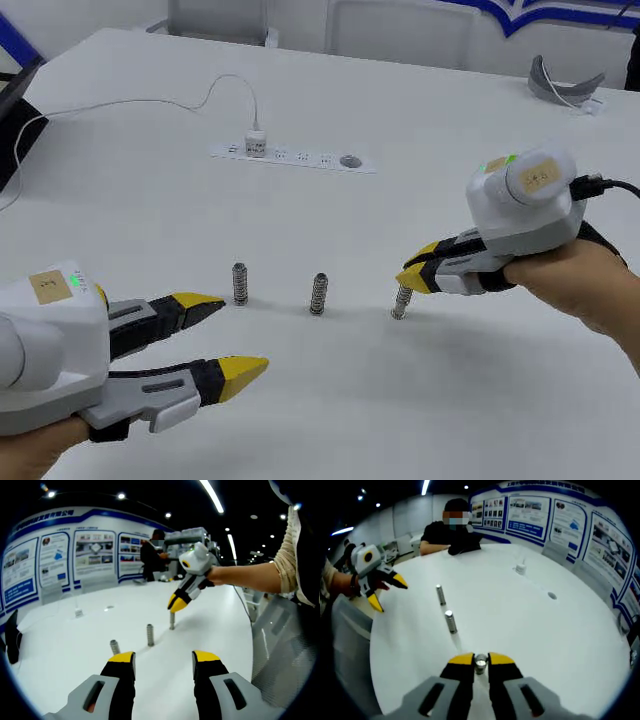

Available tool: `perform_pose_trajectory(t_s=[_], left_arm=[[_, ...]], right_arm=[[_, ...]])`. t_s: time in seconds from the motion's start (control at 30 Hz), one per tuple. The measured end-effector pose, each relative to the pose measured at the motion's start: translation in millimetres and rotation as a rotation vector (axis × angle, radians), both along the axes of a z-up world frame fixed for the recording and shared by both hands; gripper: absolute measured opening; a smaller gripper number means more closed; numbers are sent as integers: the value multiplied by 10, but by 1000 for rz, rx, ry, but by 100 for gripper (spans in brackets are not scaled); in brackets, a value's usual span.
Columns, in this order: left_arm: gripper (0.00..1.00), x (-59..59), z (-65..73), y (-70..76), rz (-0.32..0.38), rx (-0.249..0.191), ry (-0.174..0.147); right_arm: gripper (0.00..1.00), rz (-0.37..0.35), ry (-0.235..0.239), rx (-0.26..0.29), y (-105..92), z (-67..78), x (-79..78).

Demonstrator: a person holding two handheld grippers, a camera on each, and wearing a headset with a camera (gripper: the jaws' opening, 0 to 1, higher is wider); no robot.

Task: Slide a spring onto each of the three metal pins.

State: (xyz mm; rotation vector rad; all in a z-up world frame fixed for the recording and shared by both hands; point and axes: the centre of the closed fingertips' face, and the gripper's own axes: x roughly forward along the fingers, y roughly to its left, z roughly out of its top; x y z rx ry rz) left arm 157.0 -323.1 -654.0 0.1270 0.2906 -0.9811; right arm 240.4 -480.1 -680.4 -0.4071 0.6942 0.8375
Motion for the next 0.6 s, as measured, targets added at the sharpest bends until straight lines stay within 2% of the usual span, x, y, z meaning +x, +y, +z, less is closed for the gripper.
perform_pose_trajectory(t_s=[0.37, 0.43, 0.6], left_arm=[[47, 9, -4, 21, 8, -1, 0], [47, 11, -11, 27, 10, 0, 2], [47, 22, -8, 35, 13, -1, 3]], right_arm=[[12, -9, 23, -10, -17, -171, -15], [12, -15, 19, 7, -11, -163, 0], [12, -13, 18, 4, -25, -169, 13]])
